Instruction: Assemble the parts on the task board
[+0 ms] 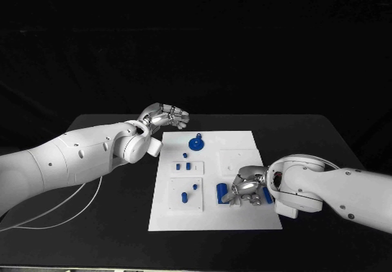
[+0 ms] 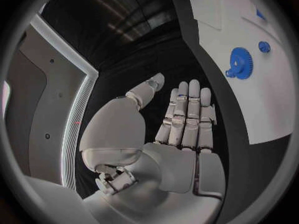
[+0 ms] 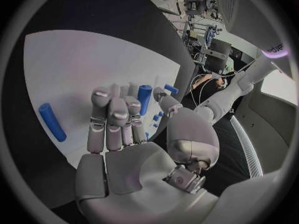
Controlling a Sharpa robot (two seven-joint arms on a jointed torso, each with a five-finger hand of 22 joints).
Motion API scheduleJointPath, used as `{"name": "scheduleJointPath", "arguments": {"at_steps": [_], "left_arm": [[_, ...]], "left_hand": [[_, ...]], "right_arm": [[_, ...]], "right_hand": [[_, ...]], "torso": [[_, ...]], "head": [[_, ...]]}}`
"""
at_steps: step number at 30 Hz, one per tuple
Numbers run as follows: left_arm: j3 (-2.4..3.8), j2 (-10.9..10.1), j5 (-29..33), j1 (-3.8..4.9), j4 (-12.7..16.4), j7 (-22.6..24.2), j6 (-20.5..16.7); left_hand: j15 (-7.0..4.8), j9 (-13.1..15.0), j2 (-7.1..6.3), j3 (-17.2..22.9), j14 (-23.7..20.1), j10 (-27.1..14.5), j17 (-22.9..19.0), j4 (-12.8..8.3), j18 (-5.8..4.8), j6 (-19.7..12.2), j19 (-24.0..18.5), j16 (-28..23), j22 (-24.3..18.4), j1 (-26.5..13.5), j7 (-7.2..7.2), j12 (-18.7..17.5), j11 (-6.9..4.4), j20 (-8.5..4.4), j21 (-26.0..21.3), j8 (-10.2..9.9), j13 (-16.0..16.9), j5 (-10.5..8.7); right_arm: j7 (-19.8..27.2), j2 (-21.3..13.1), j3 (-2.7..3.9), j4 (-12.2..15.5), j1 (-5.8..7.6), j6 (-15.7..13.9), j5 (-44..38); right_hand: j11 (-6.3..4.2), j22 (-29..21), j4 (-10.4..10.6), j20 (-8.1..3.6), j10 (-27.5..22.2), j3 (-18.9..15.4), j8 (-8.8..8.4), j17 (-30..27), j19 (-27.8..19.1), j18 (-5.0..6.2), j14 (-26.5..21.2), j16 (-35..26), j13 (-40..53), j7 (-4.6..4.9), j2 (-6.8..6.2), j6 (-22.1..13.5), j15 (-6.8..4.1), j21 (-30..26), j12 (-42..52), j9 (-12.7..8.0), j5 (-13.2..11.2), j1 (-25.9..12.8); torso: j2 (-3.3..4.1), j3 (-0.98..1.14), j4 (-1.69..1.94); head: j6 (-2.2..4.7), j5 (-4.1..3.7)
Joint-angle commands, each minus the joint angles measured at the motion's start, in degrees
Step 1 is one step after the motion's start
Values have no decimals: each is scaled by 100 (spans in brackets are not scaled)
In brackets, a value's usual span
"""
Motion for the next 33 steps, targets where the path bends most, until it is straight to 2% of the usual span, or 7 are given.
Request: {"name": "scheduleJointPath", "arguments": {"at_steps": [1, 11, 14, 20, 25, 29, 33], "left_arm": [[4, 9, 26, 2, 3, 30, 72], [4, 9, 26, 2, -4, 34, 69], [4, 10, 26, 2, -8, 36, 62], [4, 25, 26, 2, -20, 37, 64], [3, 28, 26, 2, -34, 36, 67], [3, 40, 26, 2, -45, 38, 65], [2, 26, 26, 2, -34, 27, 70]], "left_hand": [[46, -6, -3, 7, 5, -44, 10, 31, 58, -31, -18, -41, 8, -37, 0, -7, 12, 18, -20, 7, -8, 5], [46, -6, -2, 9, 6, -44, 16, 31, 59, -31, -19, -45, 10, -36, 0, -7, 12, 18, -22, 8, -9, 7], [46, -6, -3, 9, 7, -44, 18, 31, 59, -31, -19, -46, 11, -36, 0, -7, 12, 18, -23, 9, -9, 7], [46, -6, -6, 8, 7, -44, 22, 31, 58, -31, -19, -48, 13, -38, 0, -7, 13, 19, -24, 9, -10, 6], [46, -6, -7, 7, 7, -44, 25, 31, 58, -32, -19, -50, 15, -39, 0, -7, 13, 19, -25, 9, -10, 5], [46, -6, -8, 7, 7, -44, 28, 32, 58, -32, -19, -52, 16, -40, 0, -6, 13, 19, -25, 10, -10, 4], [46, -6, -8, 7, 8, -44, 30, 32, 59, -32, -19, -54, 17, -40, 0, -6, 13, 19, -26, 10, -11, 4]], "right_arm": [[-97, -27, -26, -8, -32, 54, -118], [200, -295, -18, 174, -29, -256, -68], [276, -395, 105, 235, -1, -266, -49], [422, -603, 326, 194, 209, -286, 150], [530, -694, 445, 47, 301, -290, 383], [496, -810, 492, -27, 341, -292, 503], [338, -974, 493, -105, 392, -34, 212]], "right_hand": [[-2, 66, -14, 12, 28, -152, -42, 7, -23, 254, -6, -20, 8, 21, -96, -13, -12, 16, -30, 12, -24, -92], [-20, 43, -263, -30, 30, -512, -64, 15, -38, 254, -14, -36, 23, 5, 5, -14, -32, -14, -52, 25, -18, -246], [-19, 40, -309, -36, 31, -535, -72, 15, -36, 254, -14, -40, 25, 7, -4, -23, -32, -18, -55, 24, -17, -235], [-19, 35, -355, -41, 34, -555, -73, 14, -33, 254, -12, -45, 27, 7, -11, -21, -31, -24, -57, 30, -16, -220], [-19, 30, -404, -48, 39, -558, -77, 14, -26, 254, -8, -47, 30, 7, -2, -25, -32, -28, -58, 34, -15, -184], [-16, 27, -434, -53, 42, -560, -90, 15, -19, 254, -6, -48, 33, 12, 4, -45, -30, -30, -59, 33, -13, -163], [-10, 23, -499, -63, 51, -522, -100, 18, -3, 254, 3, -46, 39, 18, 50, -59, -24, -31, -57, 36, -11, -67]], "torso": [[0, -2, 2], [-1, 1, 0], [-2, 4, -8], [-4, 9, -6], [0, 8, -7], [-1, 12, -8], [2, 12, 1]], "head": [[7, -3], [30, -22], [52, -22], [91, -76], [117, -120], [137, -145], [146, -180]]}}
